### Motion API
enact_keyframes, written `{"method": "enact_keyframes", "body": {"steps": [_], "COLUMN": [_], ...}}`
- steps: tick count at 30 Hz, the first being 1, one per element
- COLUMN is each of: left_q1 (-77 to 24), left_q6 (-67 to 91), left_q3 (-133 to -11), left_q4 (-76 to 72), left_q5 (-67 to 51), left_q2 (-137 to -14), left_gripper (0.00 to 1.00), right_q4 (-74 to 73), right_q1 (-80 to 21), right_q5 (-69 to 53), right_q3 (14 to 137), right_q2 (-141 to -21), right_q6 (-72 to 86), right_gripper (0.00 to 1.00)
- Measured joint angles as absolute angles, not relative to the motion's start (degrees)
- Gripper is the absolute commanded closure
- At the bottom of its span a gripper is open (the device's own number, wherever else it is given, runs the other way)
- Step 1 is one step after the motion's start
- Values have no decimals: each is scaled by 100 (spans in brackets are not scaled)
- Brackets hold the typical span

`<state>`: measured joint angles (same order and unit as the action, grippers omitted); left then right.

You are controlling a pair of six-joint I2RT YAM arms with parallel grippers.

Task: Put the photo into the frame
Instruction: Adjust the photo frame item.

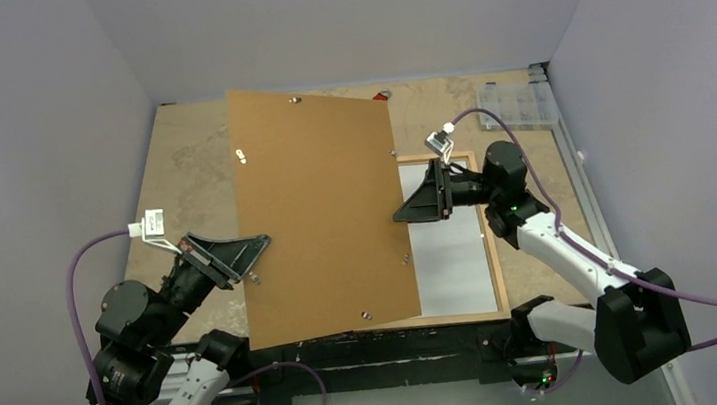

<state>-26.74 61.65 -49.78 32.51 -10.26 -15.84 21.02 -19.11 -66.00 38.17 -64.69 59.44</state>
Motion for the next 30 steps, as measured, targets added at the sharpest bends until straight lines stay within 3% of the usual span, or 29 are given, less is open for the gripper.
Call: {"method": "enact_keyframes", "body": {"steps": [12, 21, 26, 30], "left_q1": [-2674, -2674, -2676, -2676], "left_q6": [6252, 6257, 6283, 6305], "left_q3": [-4847, -4991, -5059, -5081], "left_q4": [2954, 2934, 2971, 3052], "left_q5": [-1002, -963, -941, -915], "left_q2": [-1544, -1540, -1522, -1529], "left_gripper": [100, 100, 99, 89], "right_q4": [4777, 4727, 4578, 4512], "right_q1": [-1872, -1863, -1863, -1863], "right_q5": [-6777, -7026, -7026, -7028], "right_q3": [3583, 3981, 4029, 4038], "right_q2": [-6493, -6372, -6259, -6250], "right_q6": [8315, 8482, 8455, 8460], "right_gripper": [36, 71, 79, 84]}}
